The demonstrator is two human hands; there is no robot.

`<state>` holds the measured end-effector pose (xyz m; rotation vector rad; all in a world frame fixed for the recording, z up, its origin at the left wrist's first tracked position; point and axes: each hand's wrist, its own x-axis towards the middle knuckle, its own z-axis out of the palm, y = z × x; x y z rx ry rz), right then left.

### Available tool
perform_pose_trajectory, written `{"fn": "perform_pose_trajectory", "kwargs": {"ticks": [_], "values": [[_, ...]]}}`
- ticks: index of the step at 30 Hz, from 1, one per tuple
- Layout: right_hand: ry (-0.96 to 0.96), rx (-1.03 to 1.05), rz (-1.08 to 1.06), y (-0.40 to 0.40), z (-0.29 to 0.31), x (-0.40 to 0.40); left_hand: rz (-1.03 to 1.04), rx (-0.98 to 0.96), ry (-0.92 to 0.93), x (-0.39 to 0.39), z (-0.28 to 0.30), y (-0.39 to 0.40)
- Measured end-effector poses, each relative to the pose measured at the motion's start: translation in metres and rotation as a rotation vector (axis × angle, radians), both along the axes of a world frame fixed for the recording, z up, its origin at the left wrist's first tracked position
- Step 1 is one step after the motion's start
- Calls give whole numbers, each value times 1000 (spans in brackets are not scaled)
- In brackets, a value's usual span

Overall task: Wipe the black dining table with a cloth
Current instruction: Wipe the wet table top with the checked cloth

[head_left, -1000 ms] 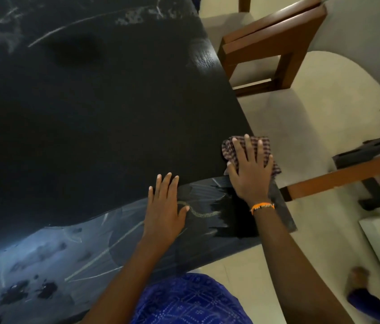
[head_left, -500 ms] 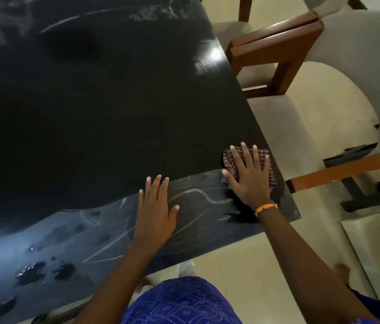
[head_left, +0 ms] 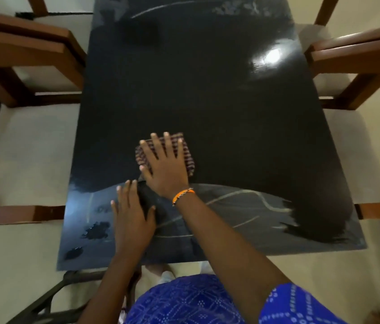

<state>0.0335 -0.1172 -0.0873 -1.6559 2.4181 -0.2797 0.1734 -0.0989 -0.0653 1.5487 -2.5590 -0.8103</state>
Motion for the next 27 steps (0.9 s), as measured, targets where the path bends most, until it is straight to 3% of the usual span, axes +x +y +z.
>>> {"fn": "perform_pose_trajectory", "kwargs": {"ticks": [4,9,17,22,27], "values": [[29,8,200,-19,-2,32,129,-5,-32,26,2,-7],[66,-58,282,2,-3,0,56,-36,-47,31,5,-11],[136,35,-201,77,-5,-85,-41,-67,-139,41,4,-18],[68,61,-508,70,-9,-55,5,-64,-119,59,11,-30],[64,12,-403,7,-7,37,114,-29,-71,100,11,-55]]}}
